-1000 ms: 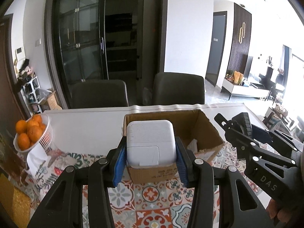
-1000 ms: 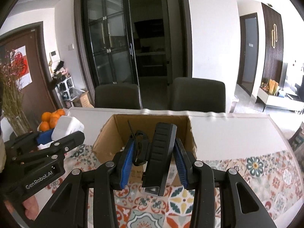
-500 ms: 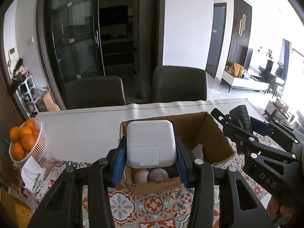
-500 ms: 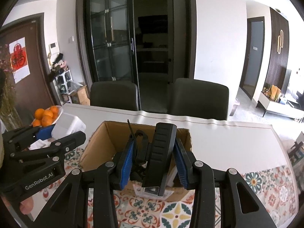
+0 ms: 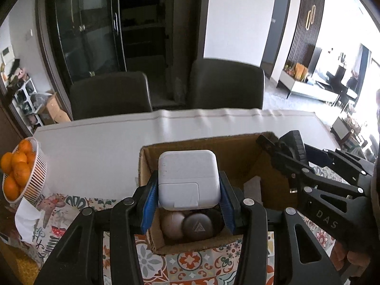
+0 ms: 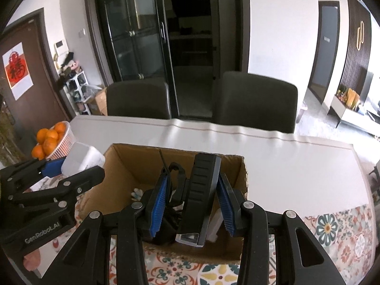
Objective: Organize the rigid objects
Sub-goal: 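Open the left gripper to drop the white adapter while the right gripper releases the plug into the box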
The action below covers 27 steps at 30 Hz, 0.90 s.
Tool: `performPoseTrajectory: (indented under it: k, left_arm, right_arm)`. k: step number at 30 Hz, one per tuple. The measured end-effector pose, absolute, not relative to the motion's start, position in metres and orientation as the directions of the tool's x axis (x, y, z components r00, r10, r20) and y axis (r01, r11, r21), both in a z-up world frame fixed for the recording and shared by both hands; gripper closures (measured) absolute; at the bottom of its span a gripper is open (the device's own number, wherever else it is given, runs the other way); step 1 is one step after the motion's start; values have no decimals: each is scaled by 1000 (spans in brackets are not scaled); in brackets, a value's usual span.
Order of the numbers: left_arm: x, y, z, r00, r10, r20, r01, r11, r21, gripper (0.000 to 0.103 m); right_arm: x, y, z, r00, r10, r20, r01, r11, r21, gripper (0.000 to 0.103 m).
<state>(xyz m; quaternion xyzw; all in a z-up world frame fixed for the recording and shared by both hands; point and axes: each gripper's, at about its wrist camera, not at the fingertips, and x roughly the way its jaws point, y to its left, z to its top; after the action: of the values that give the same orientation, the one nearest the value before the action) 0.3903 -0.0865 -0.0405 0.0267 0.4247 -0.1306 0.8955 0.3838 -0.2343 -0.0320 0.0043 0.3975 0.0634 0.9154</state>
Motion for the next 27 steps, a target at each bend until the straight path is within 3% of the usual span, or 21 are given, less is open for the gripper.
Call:
performPoseTrajectory:
  k: [12, 24, 27]
  left_arm:
    - [407, -92, -68, 531, -180, -828, 247, 968, -52, 55]
    - [387, -79, -48, 624, -90, -776, 176, 984, 27, 21]
    - [374, -75, -38, 660, -54, -749, 149, 987, 61, 16]
  right_arm:
    - [405, -241, -63, 580, 135, -803, -98, 991, 96, 57]
    - [388, -247, -54, 592, 61, -804, -12, 998, 67, 35]
    - [374, -248, -45, 610, 33, -792, 20, 998, 57, 34]
